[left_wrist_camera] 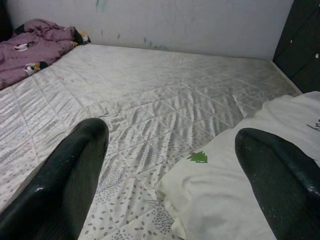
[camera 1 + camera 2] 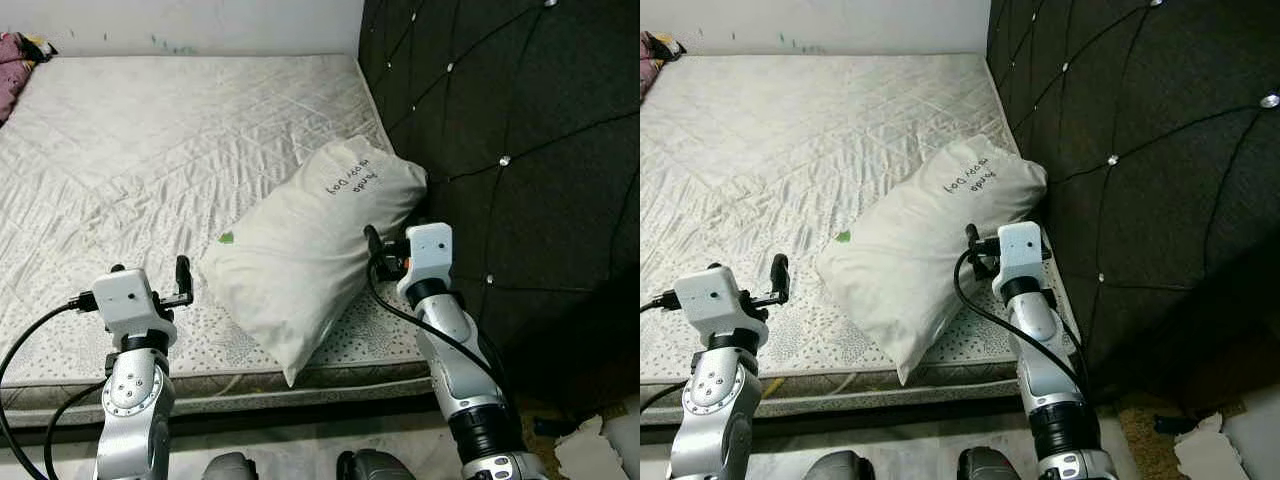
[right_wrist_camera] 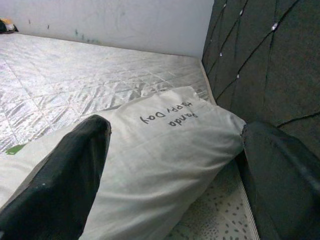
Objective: Clean up the room
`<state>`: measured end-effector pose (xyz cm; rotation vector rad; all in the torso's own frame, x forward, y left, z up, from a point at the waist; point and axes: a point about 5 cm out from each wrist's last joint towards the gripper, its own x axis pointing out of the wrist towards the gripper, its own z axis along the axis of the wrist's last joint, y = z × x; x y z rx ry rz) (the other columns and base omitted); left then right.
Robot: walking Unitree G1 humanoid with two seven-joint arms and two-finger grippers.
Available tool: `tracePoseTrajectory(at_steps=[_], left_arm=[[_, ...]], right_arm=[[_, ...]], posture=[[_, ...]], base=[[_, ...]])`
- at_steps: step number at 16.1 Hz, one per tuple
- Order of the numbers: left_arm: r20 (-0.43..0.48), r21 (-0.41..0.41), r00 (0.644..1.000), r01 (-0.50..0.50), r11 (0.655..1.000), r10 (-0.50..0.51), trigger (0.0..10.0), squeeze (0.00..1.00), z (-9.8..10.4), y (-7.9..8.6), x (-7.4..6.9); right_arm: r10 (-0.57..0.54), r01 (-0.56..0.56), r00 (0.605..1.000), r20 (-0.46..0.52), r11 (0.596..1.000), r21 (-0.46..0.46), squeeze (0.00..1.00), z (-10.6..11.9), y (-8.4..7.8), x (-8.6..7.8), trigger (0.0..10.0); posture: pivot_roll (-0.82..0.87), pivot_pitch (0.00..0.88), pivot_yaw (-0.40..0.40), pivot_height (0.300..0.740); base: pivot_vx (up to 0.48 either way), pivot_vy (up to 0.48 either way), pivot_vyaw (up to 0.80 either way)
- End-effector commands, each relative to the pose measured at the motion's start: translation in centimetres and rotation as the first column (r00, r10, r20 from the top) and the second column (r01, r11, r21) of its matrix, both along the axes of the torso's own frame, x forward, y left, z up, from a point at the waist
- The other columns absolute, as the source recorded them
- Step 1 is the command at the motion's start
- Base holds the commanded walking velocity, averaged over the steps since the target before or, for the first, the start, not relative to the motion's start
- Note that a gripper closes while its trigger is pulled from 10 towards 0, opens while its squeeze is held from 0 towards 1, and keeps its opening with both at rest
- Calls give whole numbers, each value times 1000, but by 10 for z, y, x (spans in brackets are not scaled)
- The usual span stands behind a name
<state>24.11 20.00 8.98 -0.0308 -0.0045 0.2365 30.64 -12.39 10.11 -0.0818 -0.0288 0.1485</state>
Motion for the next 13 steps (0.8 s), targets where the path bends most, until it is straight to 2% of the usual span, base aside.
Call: tracePoseTrajectory(at_steps=[1, 11, 13], left_arm=[[3, -1, 1000, 5, 1000, -5, 10000, 0, 3, 0, 0], [-5, -16, 1000, 6, 1000, -6, 10000, 0, 1, -3, -1], [-7, -21, 1000, -6, 1000, 6, 10000, 0, 0, -2, -1]], right_arm=[[9, -9, 1000, 20, 1000, 4, 0, 5, 1, -1, 10000], [58, -58, 998, 3, 998, 2, 0, 3, 3, -2, 10000], [67, -67, 998, -3, 998, 3, 0, 2, 5, -2, 10000]], posture=[[73, 96, 4, 736], [69, 96, -4, 606], [69, 95, -4, 601]], base=[[0, 0, 0], [0, 0, 0], [0, 0, 0]])
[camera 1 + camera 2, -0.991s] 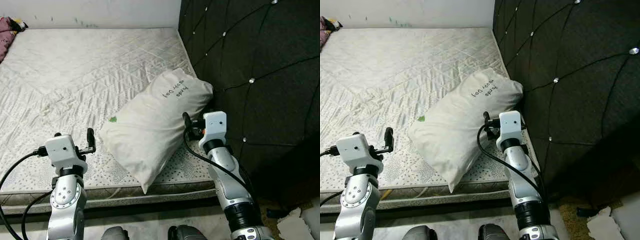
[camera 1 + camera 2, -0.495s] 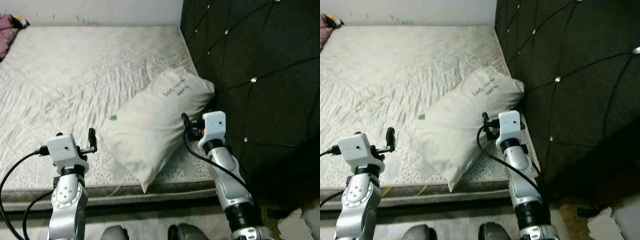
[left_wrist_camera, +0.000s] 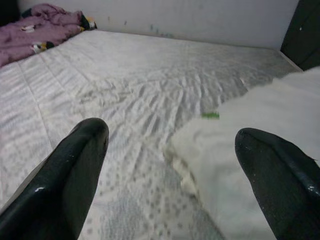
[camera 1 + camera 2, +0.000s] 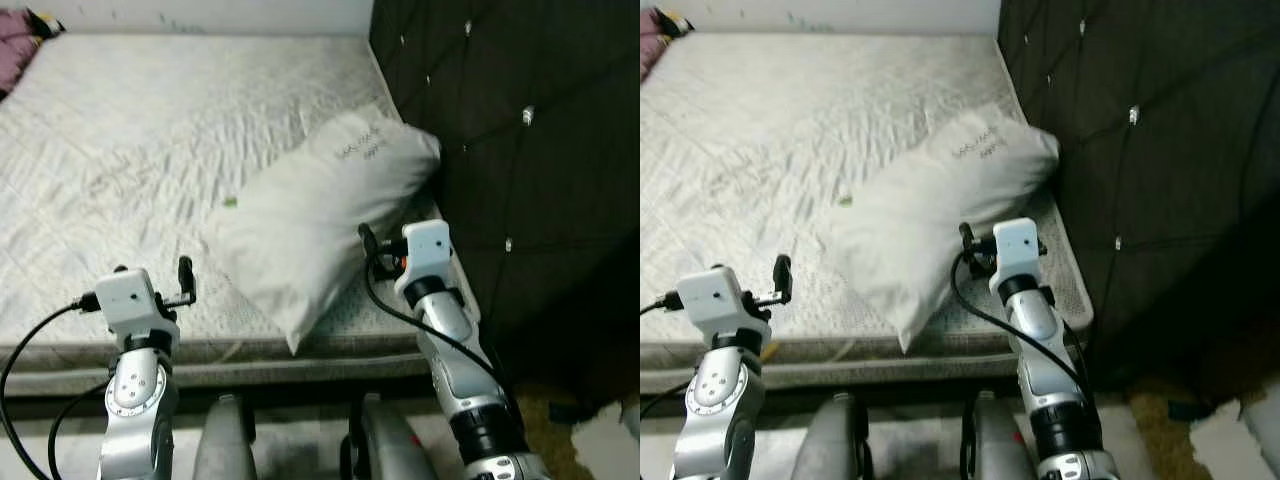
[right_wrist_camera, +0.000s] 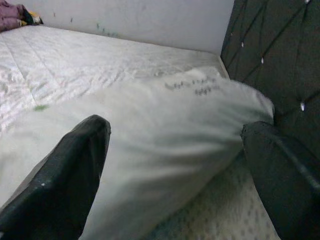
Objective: Clean up the room
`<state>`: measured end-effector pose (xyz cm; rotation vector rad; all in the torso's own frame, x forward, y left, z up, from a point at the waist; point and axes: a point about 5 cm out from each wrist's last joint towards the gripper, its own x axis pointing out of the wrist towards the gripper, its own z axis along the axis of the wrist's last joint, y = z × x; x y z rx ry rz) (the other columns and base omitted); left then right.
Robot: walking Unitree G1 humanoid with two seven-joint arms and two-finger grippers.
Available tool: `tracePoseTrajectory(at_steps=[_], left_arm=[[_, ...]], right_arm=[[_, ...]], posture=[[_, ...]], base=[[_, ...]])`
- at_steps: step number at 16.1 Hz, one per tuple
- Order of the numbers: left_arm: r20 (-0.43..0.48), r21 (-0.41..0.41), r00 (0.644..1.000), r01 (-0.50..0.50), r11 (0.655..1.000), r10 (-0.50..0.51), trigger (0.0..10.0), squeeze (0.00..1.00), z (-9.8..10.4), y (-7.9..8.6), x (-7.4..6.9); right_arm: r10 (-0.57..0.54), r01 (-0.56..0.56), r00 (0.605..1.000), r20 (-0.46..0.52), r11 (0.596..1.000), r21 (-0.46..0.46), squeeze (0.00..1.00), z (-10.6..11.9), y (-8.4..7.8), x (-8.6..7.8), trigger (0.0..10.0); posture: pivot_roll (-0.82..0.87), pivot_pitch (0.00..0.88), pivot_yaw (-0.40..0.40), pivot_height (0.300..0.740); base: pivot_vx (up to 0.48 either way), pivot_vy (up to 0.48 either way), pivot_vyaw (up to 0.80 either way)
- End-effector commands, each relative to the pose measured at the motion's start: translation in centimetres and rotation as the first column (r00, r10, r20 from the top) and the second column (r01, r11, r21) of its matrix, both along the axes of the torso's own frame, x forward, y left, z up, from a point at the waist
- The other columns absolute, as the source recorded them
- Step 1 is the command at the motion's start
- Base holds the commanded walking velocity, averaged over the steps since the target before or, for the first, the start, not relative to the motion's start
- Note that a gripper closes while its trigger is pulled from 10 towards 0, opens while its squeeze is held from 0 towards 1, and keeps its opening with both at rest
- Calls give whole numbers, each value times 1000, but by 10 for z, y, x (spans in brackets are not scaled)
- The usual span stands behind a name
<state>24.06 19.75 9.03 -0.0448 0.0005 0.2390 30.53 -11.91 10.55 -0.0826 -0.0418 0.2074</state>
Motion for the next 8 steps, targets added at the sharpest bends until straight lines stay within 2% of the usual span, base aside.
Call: tracePoseTrajectory(at_steps=[1, 7, 8], left_arm=[[-6, -8, 1000, -4, 1000, 4, 10000, 0, 0, 0, 0], [8, -14, 1000, 16, 1000, -16, 10000, 0, 1, -1, -1], [9, -16, 1000, 18, 1000, -18, 10000, 0, 1, -1, -1]], right_arm=[[13, -13, 1000, -16, 1000, 6, 0, -2, 1, -1, 10000], [42, -41, 999, -26, 999, 6, 0, -4, 6, 0, 10000], [45, -44, 999, -27, 999, 7, 0, -4, 6, 1, 10000]], posture=[[70, 92, -5, 601], [74, 89, -7, 601], [78, 91, -13, 601]], base=[[0, 0, 0], [0, 0, 0], [270, 0, 0]])
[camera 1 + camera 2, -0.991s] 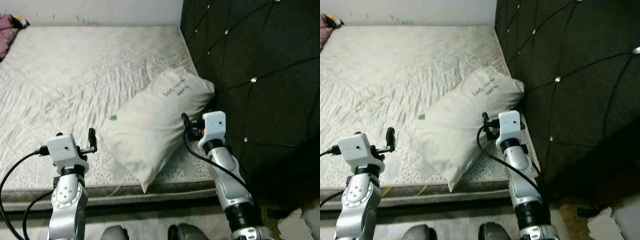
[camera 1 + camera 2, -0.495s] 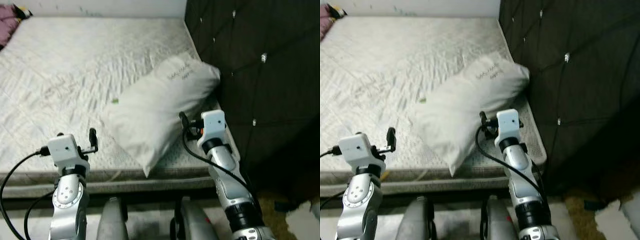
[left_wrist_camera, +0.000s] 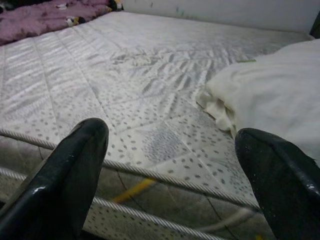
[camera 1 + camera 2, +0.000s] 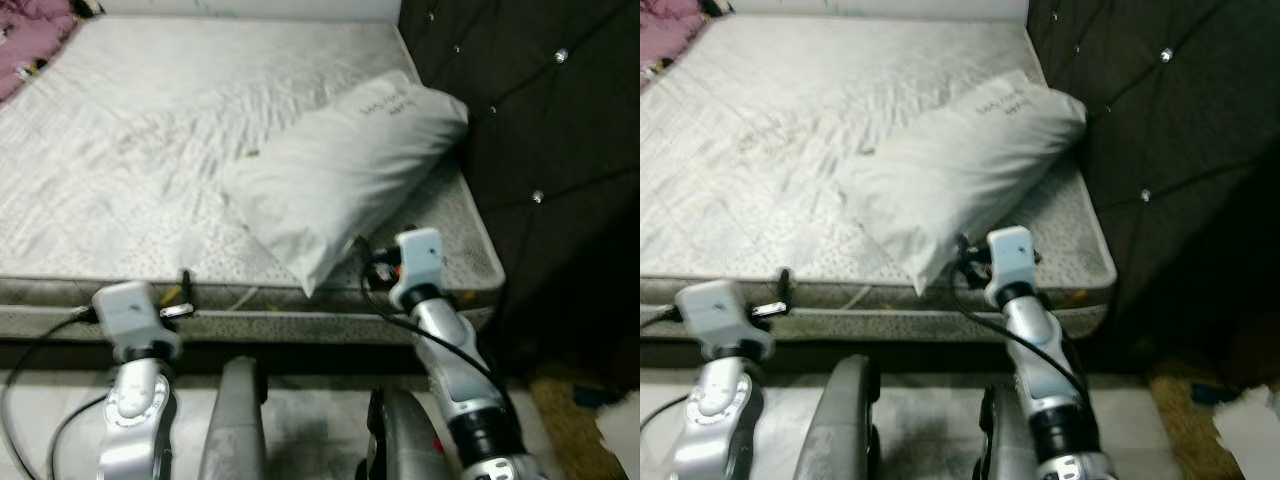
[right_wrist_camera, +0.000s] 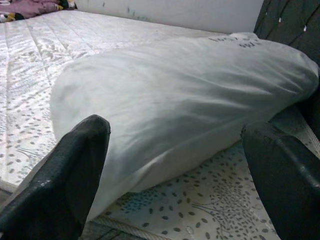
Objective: Clean up the room
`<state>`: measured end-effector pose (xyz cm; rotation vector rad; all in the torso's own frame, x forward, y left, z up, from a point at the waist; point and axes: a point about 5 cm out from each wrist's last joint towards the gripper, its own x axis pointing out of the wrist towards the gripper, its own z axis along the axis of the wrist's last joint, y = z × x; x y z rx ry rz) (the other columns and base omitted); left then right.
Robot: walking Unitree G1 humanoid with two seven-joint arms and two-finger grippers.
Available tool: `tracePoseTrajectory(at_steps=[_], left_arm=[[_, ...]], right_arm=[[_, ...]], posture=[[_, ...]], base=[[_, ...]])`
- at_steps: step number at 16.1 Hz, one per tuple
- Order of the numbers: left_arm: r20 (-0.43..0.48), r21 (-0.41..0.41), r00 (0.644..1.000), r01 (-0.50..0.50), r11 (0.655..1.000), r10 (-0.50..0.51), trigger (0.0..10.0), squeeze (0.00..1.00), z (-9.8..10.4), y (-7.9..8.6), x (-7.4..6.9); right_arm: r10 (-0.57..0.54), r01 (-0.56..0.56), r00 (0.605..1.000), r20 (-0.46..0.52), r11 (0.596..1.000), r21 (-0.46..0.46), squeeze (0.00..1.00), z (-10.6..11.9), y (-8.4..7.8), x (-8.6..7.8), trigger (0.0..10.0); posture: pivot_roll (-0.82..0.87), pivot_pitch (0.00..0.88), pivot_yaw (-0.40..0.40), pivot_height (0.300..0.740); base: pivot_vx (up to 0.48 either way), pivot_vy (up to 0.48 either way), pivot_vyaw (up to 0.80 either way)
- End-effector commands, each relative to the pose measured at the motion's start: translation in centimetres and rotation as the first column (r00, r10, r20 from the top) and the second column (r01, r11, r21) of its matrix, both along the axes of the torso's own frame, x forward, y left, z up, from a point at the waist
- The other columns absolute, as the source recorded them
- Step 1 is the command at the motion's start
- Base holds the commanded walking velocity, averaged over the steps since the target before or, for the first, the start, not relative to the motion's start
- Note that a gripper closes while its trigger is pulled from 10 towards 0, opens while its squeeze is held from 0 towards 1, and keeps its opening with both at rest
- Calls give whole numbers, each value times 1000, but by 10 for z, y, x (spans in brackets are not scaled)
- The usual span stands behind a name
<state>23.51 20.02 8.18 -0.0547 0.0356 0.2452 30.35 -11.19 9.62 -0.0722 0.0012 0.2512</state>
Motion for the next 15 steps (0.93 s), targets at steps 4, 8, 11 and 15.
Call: tracePoseTrajectory(at_steps=[4, 8, 11, 15], left_arm=[[51, -6, 998, 35, 999, -34, 10000, 0, 11, -5, 5], [47, -8, 998, 48, 999, -48, 10000, 0, 11, -6, 6], [44, -9, 998, 53, 999, -53, 10000, 0, 10, -7, 7], [39, -16, 998, 46, 999, -45, 10000, 0, 9, -7, 8]], right_arm=[[11, -11, 1000, 16, 1000, 3, 0, 6, 0, 4, 10000], [11, -11, 1000, 17, 1000, 0, 0, 6, 0, 4, 10000], [12, -12, 1000, 17, 1000, -3, 0, 6, 1, 5, 10000], [16, -16, 1000, 16, 1000, -5, 0, 6, 1, 6, 10000]], posture=[[78, 98, -12, 601], [74, 100, -11, 601], [74, 101, -11, 601], [73, 102, -13, 601]], base=[[340, 0, 0], [405, 0, 0], [414, 0, 0], [212, 0, 0]])
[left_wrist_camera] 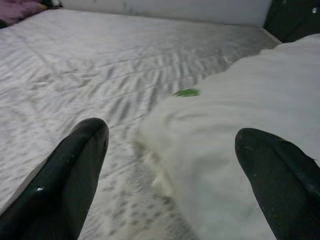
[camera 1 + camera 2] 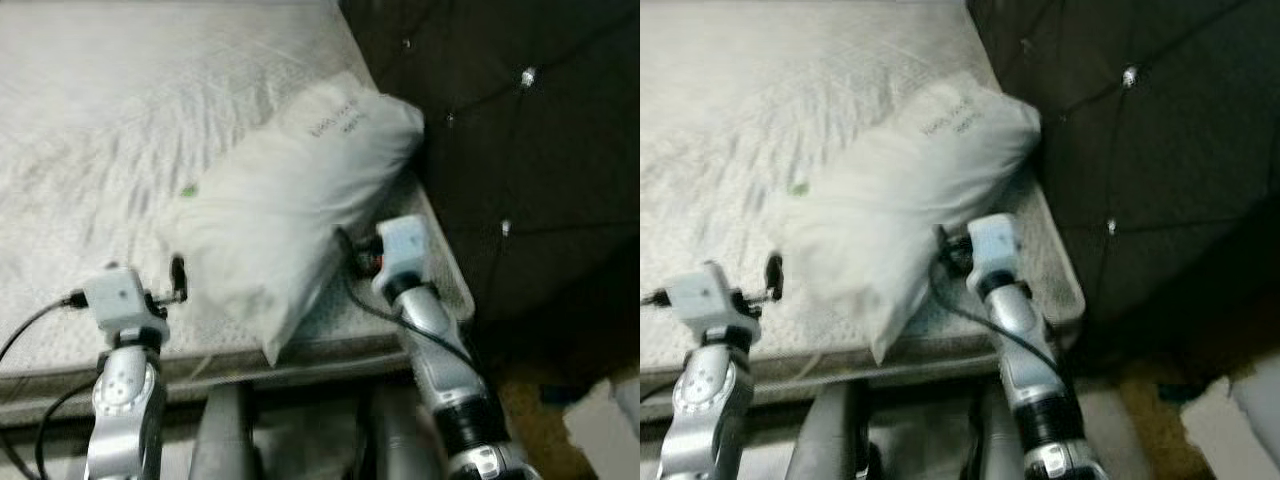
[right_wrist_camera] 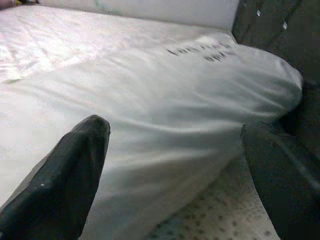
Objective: Clean up the room
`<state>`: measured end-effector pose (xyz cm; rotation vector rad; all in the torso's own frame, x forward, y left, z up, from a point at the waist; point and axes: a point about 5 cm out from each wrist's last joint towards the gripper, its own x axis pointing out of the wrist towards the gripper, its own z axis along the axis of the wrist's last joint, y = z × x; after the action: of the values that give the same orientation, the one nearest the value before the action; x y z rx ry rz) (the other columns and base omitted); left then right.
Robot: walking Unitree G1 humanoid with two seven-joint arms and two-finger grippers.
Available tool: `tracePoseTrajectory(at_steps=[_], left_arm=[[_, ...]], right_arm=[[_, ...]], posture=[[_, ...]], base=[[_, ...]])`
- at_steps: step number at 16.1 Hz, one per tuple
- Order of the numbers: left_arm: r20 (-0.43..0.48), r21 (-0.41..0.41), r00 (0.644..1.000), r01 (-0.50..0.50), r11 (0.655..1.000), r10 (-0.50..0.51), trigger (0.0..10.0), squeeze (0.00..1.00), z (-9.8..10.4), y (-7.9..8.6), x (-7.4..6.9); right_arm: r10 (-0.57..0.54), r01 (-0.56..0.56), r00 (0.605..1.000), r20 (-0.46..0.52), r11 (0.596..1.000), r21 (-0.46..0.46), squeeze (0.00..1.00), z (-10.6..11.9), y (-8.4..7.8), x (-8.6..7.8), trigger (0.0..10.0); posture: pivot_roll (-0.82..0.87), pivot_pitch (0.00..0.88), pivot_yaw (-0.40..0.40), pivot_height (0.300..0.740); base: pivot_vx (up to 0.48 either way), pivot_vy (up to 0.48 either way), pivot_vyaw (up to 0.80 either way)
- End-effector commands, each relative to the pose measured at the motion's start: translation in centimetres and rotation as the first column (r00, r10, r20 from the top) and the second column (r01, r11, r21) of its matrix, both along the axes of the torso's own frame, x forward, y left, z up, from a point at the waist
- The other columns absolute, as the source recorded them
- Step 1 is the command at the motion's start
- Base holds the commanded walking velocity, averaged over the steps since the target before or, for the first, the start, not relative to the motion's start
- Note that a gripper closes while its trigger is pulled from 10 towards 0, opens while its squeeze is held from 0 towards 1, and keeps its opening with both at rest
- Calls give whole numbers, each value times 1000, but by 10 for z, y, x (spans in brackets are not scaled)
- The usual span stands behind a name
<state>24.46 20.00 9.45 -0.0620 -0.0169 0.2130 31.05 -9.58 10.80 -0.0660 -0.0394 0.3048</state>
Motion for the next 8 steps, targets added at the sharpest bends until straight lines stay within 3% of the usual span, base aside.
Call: tracePoseTrajectory(at_steps=[1, 8], left_arm=[[-20, -19, 1000, 9, 1000, -10, 10000, 0, -4, -6, -1], [-26, -13, 1000, 11, 1000, -11, 10000, 0, -4, -5, 1]], right_arm=[[-38, 38, 999, -21, 999, -16, 0, -6, -15, -1, 10000], [-23, 23, 999, -22, 1000, -8, 0, -6, -12, 0, 10000]], posture=[[73, 102, -13, 601], [73, 98, -11, 526]], base=[[0, 0, 0], [0, 0, 0]])
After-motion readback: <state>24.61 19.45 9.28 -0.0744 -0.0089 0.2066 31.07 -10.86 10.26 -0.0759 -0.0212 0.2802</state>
